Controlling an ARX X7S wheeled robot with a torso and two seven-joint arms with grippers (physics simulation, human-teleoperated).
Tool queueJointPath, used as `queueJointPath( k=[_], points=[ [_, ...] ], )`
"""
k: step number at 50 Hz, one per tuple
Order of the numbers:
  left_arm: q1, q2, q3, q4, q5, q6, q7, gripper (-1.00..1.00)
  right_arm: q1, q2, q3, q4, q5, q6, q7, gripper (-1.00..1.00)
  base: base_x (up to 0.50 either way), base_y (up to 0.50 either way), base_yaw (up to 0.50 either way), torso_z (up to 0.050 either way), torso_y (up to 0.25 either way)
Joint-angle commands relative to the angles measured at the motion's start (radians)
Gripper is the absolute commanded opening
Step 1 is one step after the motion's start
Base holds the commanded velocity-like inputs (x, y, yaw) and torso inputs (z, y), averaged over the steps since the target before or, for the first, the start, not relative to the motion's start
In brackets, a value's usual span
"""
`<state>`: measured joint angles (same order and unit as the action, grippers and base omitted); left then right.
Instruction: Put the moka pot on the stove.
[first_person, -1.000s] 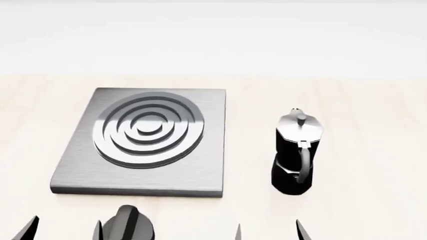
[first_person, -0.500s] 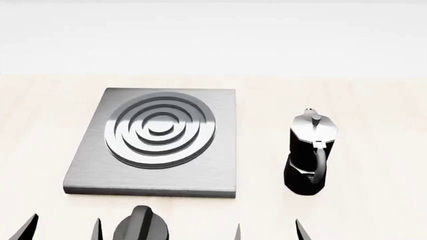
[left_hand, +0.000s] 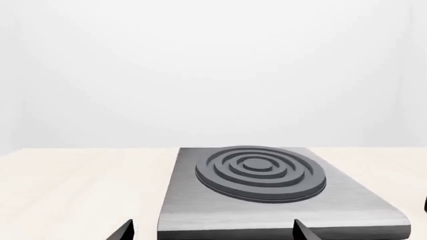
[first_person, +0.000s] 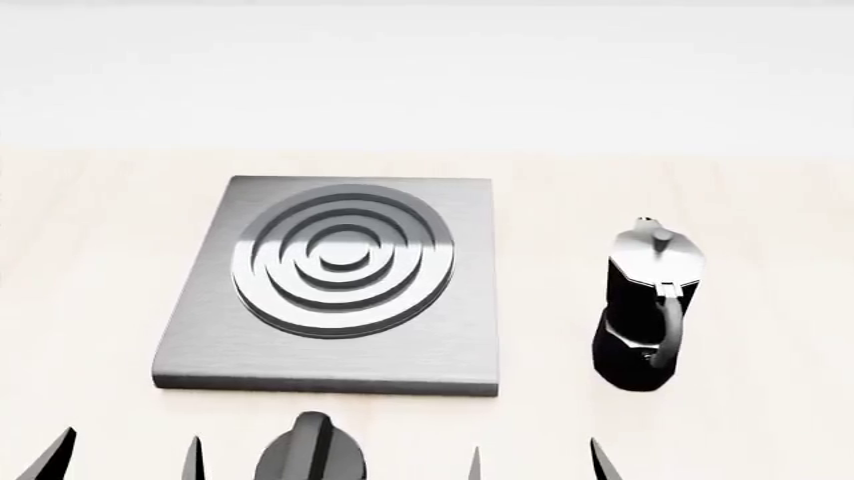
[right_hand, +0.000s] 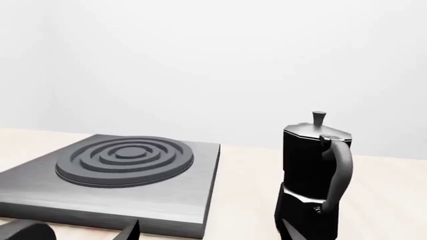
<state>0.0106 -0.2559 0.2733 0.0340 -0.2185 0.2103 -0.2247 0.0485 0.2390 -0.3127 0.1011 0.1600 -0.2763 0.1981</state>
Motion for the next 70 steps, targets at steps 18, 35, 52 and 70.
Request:
queueJointPath(
  k=[18,35,52,70],
  points=[
    [-0.003,-0.01,0.008,-0.001,-0.008,0.0,-0.01,1.0,0.004,0.009,-0.014,0.002,0.008,-0.006,0.005,1.0,0.0,0.07,0.0,0.0,0.0],
    [-0.004,-0.015,0.012,-0.004,-0.013,0.002,-0.015,1.0,0.005,0.015,-0.021,0.002,0.013,-0.005,0.008,1.0,0.0,0.07,0.0,0.0,0.0],
    [-0.003,-0.023,0.016,0.0,-0.02,0.001,-0.019,1.0,0.008,0.02,-0.029,0.004,0.018,-0.009,0.008,1.0,0.0,0.07,0.0,0.0,0.0],
    [-0.002,-0.028,0.019,-0.005,-0.028,0.001,-0.021,1.0,0.009,0.024,-0.035,0.001,0.029,-0.004,0.011,1.0,0.0,0.07,0.0,0.0,0.0]
  ],
)
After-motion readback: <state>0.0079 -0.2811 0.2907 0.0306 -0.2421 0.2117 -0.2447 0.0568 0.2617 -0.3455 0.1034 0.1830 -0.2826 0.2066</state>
